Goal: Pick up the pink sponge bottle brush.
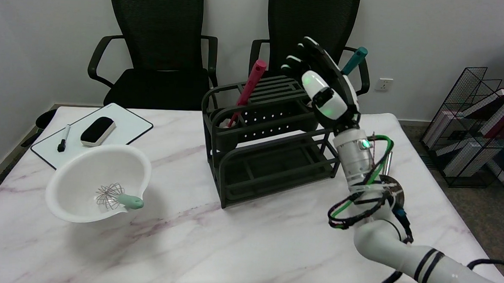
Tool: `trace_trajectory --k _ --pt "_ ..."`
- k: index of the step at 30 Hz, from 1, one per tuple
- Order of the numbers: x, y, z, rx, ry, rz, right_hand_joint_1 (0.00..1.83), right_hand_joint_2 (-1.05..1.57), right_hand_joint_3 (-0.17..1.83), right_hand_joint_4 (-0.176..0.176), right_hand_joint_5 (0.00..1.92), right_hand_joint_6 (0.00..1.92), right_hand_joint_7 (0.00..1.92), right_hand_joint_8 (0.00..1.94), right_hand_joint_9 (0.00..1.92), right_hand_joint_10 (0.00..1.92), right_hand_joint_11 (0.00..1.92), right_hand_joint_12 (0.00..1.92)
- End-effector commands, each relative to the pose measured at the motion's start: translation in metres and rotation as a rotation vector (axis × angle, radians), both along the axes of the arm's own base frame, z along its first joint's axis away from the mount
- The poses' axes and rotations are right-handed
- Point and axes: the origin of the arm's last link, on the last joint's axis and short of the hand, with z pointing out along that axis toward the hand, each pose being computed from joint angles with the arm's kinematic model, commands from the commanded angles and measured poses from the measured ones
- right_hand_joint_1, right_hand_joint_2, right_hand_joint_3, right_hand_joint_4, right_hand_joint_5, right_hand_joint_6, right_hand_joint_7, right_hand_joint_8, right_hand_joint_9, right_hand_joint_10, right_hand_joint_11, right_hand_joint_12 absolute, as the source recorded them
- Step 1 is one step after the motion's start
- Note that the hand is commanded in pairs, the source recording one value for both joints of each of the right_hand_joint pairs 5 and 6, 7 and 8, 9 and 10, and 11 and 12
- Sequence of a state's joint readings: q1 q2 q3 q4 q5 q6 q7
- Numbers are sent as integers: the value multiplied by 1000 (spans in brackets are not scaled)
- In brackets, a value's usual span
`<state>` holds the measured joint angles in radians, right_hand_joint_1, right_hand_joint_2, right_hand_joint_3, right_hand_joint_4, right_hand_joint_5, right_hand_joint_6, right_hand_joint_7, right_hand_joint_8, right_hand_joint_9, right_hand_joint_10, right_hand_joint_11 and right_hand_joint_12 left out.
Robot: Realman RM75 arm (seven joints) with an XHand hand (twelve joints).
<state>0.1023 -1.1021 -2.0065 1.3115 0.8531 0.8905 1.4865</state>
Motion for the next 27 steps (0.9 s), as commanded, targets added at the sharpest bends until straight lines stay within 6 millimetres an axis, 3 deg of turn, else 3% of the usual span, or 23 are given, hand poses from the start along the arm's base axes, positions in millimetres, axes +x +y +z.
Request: trace_trajectory --k 1,13,27 --pt "33 -59 -12 57 -2 -35 1041 364 1246 0 269 269 315 315 532 532 603 603" --pt "4 -79 -34 56 -86 -130 1046 374 1221 0 387 387 207 207 466 466 541 541" --pt "12 -83 -60 109 -82 -113 1042 286 1249 0 417 417 212 212 447 447 336 336"
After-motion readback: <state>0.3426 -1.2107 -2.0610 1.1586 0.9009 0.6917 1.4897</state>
